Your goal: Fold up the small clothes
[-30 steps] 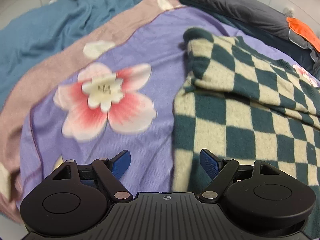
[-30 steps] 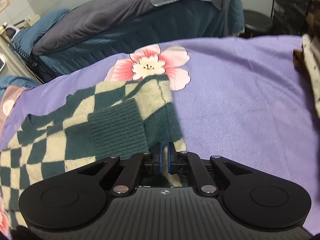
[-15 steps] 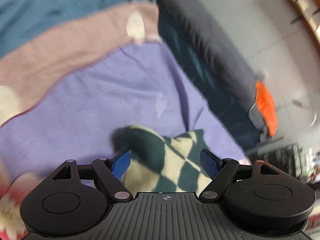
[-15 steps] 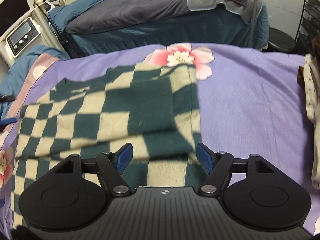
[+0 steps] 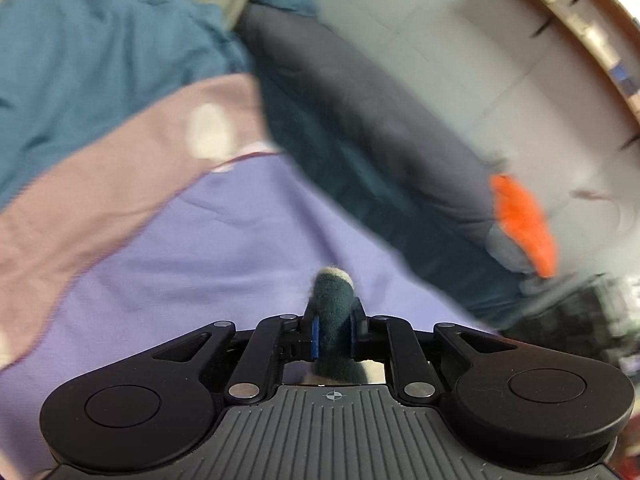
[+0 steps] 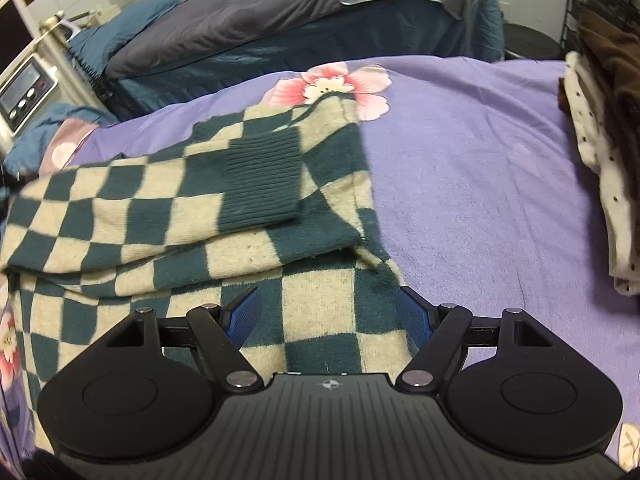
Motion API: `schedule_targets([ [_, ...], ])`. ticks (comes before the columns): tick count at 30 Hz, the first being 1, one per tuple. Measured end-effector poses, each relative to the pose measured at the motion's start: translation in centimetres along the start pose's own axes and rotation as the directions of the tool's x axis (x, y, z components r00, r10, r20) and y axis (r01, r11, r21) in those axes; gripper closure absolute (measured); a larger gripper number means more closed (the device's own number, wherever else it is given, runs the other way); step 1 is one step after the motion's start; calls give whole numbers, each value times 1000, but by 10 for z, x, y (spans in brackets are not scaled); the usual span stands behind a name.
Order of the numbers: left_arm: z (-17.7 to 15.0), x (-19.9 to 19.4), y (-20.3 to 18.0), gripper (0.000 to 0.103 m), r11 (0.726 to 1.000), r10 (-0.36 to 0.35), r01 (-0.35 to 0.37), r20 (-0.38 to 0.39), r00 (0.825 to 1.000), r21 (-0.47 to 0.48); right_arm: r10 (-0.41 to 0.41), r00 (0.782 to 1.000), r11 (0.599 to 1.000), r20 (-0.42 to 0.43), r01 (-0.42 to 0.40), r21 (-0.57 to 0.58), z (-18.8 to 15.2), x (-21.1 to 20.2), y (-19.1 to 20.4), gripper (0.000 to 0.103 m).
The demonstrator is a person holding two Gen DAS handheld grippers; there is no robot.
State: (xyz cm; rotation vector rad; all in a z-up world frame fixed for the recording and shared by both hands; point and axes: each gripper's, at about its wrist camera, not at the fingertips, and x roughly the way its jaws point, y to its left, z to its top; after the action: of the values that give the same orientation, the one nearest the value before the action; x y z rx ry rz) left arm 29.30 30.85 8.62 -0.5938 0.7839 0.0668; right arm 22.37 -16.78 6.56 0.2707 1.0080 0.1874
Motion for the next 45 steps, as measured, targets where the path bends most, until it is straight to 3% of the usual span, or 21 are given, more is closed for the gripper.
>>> schedule_targets([
  [3, -12, 29, 2, 38, 987, 144, -132, -130, 981, 91, 2, 1000, 1000, -10, -2, 12, 0, 1, 2, 25],
  [5, -18, 35, 1, 0, 971, 215, -197, -134, 967, 135, 8, 1000, 1000, -9, -8, 10, -1, -1, 5, 25],
  [7, -20, 33, 0, 0, 942, 312, -290, -122, 942, 168, 13, 1000, 1000, -5, -13, 7, -1, -4, 7, 25],
  [13, -37, -23, 3, 0, 904, 370, -362, 7, 929, 226, 24, 1000, 998, 0, -24, -56, -5, -15, 9, 23],
  [18, -80, -85, 11, 0, 918, 292, -264, -52, 955, 295, 28, 999, 996, -17, -30, -79, -19, -29, -3, 22],
  [24, -173, -153, 8, 0, 891, 315, -244, -134, 939, 382, 12, 996, 991, -93, -24, -129, -55, -49, -26, 21],
  [28, -226, -186, 3, 0, 933, 252, -184, -197, 947, 309, 15, 987, 992, -160, -34, -119, -85, -60, -35, 21],
  [32, -264, -197, -5, 0, 931, 266, -189, -223, 938, 313, 26, 981, 994, -194, -45, -95, -110, -70, -39, 22],
  [35, -278, -200, -13, 0, 921, 248, -161, -216, 944, 354, 32, 975, 994, -221, -54, -94, -121, -74, -39, 28],
  [39, -286, -193, -15, 0, 898, 306, -205, -219, 926, 390, 36, 971, 996, -238, -53, -66, -128, -76, -43, 29],
  [42, -283, -192, -6, 0, 910, 317, -231, -217, 923, 345, 33, 970, 998, -241, -46, -52, -129, -76, -48, 30],
  [45, -282, -186, 6, 0, 940, 275, -198, -272, 922, 277, 27, 968, 998, -250, -41, -51, -131, -73, -51, 32],
])
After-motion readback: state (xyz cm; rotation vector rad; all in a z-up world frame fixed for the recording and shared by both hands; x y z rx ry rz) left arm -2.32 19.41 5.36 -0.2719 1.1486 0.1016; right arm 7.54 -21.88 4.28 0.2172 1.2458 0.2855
